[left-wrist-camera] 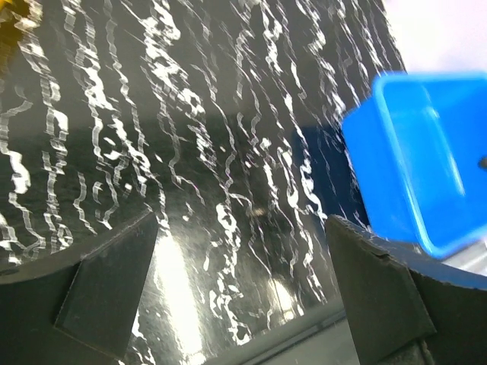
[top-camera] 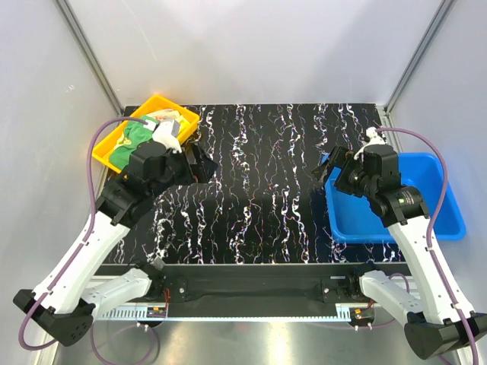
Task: Fold and stack the towels
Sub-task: Grab crumpled towel
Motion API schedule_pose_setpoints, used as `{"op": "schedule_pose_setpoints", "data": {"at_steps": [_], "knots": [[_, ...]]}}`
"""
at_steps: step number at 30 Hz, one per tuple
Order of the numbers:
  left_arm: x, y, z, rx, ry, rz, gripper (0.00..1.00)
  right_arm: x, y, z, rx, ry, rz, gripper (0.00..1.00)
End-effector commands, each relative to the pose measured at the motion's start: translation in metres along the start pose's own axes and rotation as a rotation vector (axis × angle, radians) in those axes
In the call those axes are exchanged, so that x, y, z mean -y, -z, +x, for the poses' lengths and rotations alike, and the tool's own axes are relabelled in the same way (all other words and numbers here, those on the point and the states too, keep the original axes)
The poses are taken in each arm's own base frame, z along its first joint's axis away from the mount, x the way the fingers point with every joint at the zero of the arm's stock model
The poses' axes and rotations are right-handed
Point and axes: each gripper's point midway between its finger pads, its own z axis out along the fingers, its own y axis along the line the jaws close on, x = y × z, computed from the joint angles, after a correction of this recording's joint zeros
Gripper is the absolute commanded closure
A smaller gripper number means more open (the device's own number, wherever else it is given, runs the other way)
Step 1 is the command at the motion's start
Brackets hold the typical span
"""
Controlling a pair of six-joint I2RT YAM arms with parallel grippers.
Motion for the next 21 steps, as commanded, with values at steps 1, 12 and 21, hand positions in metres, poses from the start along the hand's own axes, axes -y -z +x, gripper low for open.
{"op": "schedule_pose_setpoints", "data": {"at_steps": [1, 12, 21], "knots": [[-0.007, 0.007, -0.039, 0.144, 0.033, -0.080, 0.01, -0.005, -0.001, -0.004, 0.025, -0.005, -0.024, 0.00], [-0.118, -0.028, -0.120, 0.216, 0.123, -0.466, 0.01, -0.019, -0.012, 0.010, -0.003, 0.007, -0.146, 0.00], [-0.296, -0.070, -0.130, 0.177, 0.224, -0.808, 0.05, -0.047, -0.011, 0.006, 0.016, -0.012, -0.307, 0.00]]}}
